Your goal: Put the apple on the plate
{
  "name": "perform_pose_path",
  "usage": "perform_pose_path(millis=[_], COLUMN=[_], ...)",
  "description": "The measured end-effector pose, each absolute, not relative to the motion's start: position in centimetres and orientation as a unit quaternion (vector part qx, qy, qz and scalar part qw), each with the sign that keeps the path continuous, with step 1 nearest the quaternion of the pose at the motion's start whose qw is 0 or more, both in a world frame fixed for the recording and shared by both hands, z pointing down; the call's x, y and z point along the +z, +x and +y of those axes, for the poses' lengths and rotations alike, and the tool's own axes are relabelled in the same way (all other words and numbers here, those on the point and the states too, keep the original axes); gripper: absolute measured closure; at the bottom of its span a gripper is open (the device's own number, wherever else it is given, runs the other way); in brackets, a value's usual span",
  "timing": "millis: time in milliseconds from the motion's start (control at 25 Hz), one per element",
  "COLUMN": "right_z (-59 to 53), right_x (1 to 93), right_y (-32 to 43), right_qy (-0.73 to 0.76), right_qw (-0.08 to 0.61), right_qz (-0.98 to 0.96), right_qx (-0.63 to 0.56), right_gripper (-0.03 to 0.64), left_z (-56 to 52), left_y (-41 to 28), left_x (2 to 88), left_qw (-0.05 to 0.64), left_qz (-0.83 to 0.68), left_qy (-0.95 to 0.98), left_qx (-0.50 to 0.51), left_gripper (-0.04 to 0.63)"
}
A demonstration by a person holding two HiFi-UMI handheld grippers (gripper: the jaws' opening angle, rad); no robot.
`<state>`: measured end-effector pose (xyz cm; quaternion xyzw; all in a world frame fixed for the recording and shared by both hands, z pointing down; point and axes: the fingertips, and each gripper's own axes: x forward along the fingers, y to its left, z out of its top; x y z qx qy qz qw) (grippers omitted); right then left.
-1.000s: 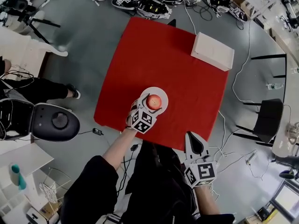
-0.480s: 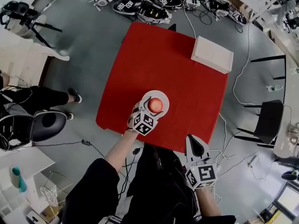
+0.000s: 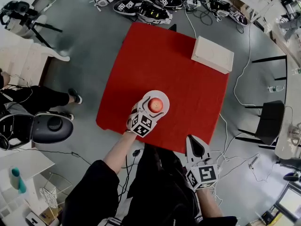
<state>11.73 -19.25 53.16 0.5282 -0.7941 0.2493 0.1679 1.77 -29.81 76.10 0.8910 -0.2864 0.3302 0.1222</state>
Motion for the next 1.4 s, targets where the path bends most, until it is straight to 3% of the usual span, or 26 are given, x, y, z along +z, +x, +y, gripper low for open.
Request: perform_pose_path(millis=[520,600,680,960,1400], right_z=[-21.1,-21.5,-21.9,-23.6,-23.1], right_x=[51.6,51.4,51.0,49.6,47.3], right_y=[10.6,10.3,9.9,8.0,6.6], right_qy=[0.509,0.505,0.499,0.481,0.458], right_qw=[0.157,0.153,0.151,0.146,0.128], right_qz=[-0.815,-0.82,-0.826,-0.842,-0.863], right_qx=[0.227,0.222,0.216,0.197,0.169], right_gripper=[0.604,0.605,0.604,0.604,0.606], left_z=[-30.4,-30.2,-29.8,-28.2,-24.4], left_y=[-0.8,-1.0,-1.5,-3.9,-4.2], left_x=[68.4,66.9,65.2,61.3,52.8], left_qw=[0.091,0.087,0.078,0.094,0.095], left_qz=[-0.351,-0.361,-0.375,-0.415,-0.431], left_qy=[0.89,0.891,0.89,0.877,0.875], left_qx=[0.277,0.262,0.248,0.222,0.198], left_gripper=[0.177,0.231,0.346,0.579,0.589])
